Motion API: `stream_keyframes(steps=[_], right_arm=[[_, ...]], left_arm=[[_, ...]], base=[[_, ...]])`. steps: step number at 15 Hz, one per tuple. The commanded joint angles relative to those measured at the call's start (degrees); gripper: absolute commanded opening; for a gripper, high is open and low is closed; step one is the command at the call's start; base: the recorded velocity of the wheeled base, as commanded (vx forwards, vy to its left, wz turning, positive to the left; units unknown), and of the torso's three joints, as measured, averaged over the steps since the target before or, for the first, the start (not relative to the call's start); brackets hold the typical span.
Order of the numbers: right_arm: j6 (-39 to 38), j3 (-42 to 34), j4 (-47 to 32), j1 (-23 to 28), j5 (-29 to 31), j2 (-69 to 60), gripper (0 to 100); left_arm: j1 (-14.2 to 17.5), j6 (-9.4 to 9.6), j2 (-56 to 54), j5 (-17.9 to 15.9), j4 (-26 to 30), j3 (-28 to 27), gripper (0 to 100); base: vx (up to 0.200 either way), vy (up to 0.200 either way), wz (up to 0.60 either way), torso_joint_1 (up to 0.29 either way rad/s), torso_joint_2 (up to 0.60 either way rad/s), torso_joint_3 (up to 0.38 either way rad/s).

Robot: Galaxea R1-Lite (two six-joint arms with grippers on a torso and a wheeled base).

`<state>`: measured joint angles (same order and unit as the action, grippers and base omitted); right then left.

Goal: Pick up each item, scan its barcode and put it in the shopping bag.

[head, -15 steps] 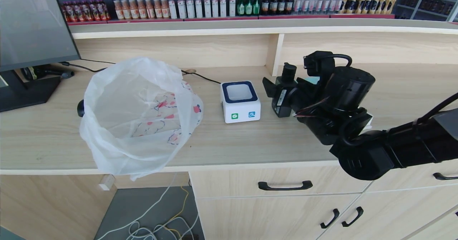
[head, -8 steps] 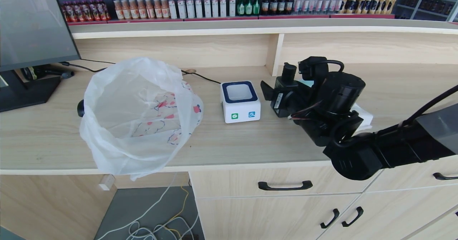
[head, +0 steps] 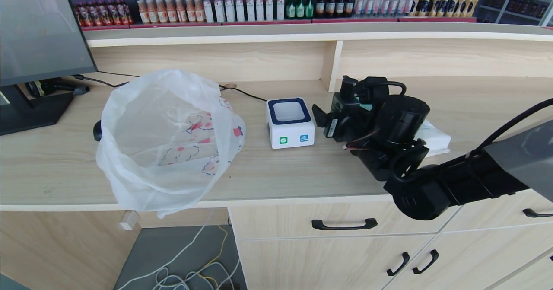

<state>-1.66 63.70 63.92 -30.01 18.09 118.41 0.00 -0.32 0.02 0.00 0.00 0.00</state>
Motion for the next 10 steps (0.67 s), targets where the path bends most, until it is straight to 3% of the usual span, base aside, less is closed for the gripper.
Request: stream_keyframes(steps=[1,9,10], right_arm=[[-0.1,-0.2,0.1,0.0,0.0,0.4,100],[0.0,0.4,0.9,0.7,-0.2,2.5,100],[0.0,0.4,1.1,0.7,-0.2,2.8,0]], left_arm=[[0.0,-0.03,0.0,0.0,0.0,0.0,100],[0.0,-0.03,0.0,0.0,0.0,0.0,100],[0.0,-0.03,0.0,0.0,0.0,0.0,100]], base=[[0.0,0.0,0.0,0.0,0.0,0.0],[0.0,0.0,0.0,0.0,0.0,0.0],[0.0,0.0,0.0,0.0,0.0,0.0]])
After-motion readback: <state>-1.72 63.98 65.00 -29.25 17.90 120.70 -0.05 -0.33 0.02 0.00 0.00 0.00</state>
